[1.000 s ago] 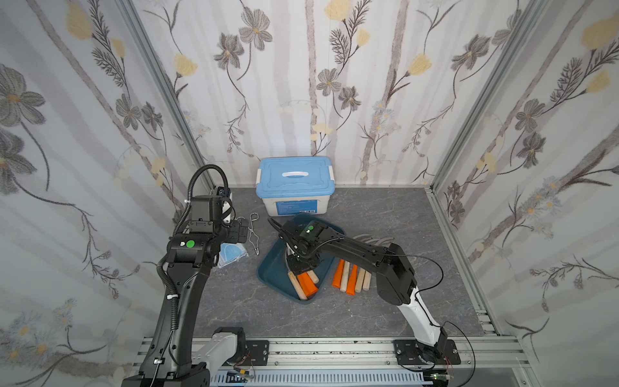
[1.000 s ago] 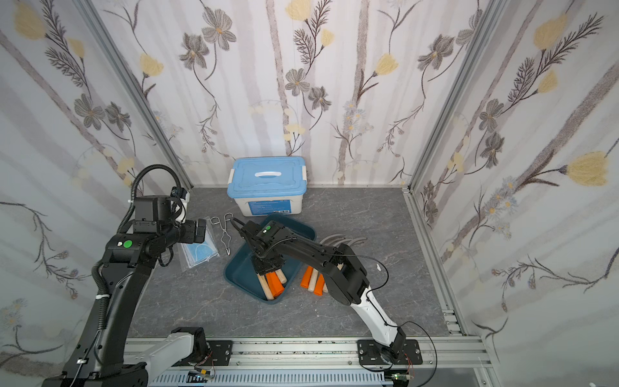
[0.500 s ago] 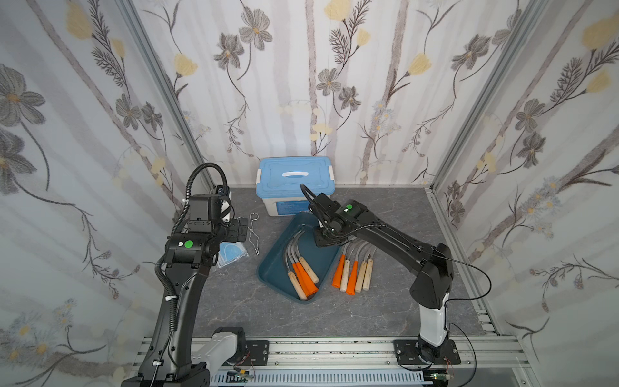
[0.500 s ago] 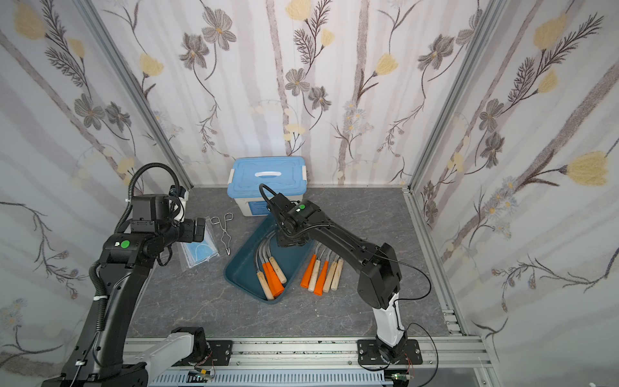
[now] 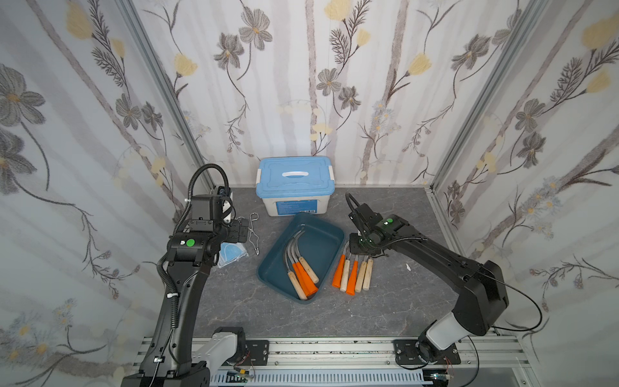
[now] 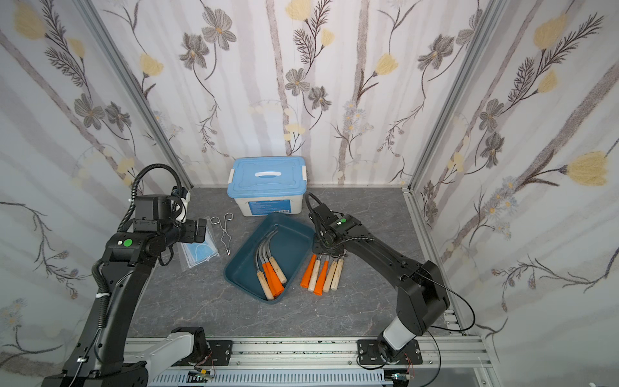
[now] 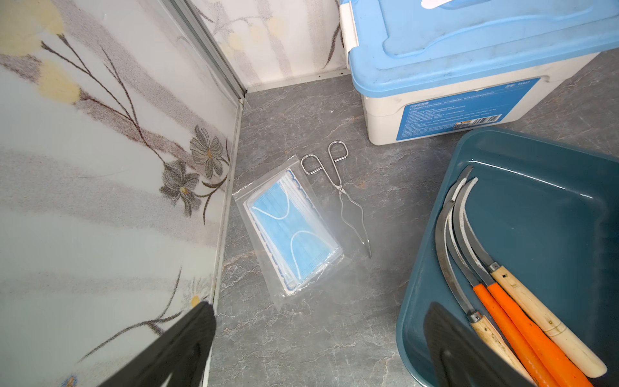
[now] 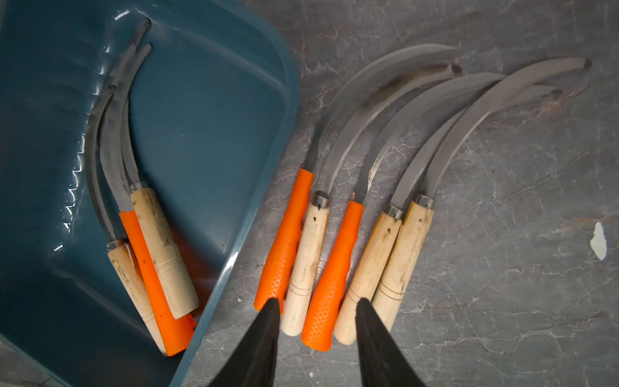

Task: Put small sickles into storage boxes
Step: Pick up the sickle at the center of the board.

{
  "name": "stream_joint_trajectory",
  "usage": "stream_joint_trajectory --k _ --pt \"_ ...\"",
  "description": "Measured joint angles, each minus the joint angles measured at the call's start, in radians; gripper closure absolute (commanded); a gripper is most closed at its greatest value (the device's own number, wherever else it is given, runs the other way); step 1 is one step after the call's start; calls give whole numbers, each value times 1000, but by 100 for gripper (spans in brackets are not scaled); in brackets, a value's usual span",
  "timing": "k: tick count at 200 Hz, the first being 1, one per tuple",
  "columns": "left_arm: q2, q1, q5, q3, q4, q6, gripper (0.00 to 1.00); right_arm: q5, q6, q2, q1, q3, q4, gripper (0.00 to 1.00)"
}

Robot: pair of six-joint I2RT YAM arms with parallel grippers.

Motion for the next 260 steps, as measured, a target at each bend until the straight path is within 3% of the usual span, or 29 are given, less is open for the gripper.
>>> stream_joint_trajectory --k 68,121,260 --pt "17 -2 0 -6 0 0 0 3 47 -113 -45 -242 64 56" --pt "17 -3 0 -15 8 1 0 4 68 -110 -64 -356 112 56" --pt "8 -6 0 -22 8 4 0 6 72 -19 -76 -328 172 56"
